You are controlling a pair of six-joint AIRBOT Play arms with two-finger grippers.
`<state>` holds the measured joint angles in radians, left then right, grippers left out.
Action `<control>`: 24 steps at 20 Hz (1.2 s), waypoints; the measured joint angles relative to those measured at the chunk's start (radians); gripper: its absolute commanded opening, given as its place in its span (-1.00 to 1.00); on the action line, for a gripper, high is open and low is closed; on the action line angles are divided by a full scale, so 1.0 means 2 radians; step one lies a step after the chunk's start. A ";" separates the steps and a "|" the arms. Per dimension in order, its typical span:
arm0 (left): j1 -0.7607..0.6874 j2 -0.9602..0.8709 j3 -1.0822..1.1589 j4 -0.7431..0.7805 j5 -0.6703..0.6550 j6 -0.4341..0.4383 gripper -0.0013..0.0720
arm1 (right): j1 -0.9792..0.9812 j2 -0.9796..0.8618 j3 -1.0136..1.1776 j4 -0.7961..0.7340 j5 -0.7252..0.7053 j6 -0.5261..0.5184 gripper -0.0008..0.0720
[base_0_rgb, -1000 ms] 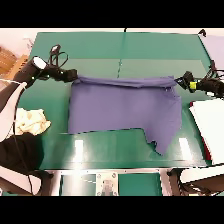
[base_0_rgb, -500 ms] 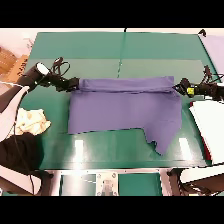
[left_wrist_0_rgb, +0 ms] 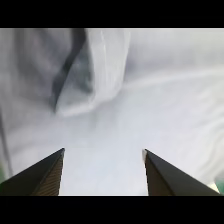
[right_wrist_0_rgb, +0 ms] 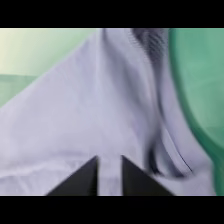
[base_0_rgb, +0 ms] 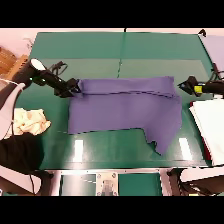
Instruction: Fold the shirts.
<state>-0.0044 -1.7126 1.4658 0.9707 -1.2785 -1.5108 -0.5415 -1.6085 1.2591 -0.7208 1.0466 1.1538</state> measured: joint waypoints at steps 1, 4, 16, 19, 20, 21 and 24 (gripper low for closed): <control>0.008 0.005 0.009 0.000 -0.023 -0.001 0.44 | -0.010 0.010 0.001 -0.015 0.016 0.008 -0.76; 0.030 0.036 0.020 0.022 -0.072 -0.004 -0.88 | -0.035 0.049 -0.015 -0.055 0.053 0.021 -0.93; 0.043 0.247 -0.310 0.078 0.010 0.024 0.70 | -0.114 0.179 -0.172 -0.105 0.071 0.021 -0.55; 0.043 0.255 -0.370 0.041 0.061 0.038 0.70 | -0.118 0.183 -0.186 -0.107 0.077 0.023 -0.55; 0.043 0.256 -0.387 0.033 0.072 0.041 0.70 | -0.119 0.184 -0.189 -0.107 0.079 0.024 -0.55; 0.043 0.257 -0.401 0.026 0.079 0.042 0.70 | -0.119 0.184 -0.192 -0.107 0.080 0.024 -0.55; 0.044 0.260 -0.432 0.001 0.087 0.046 0.69 | -0.126 0.185 -0.199 -0.110 0.086 0.031 -0.55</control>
<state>0.0830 -1.1931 0.6025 0.9730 -1.1049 -1.4193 -0.7937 -1.2388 0.8612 -0.9409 1.2179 1.2156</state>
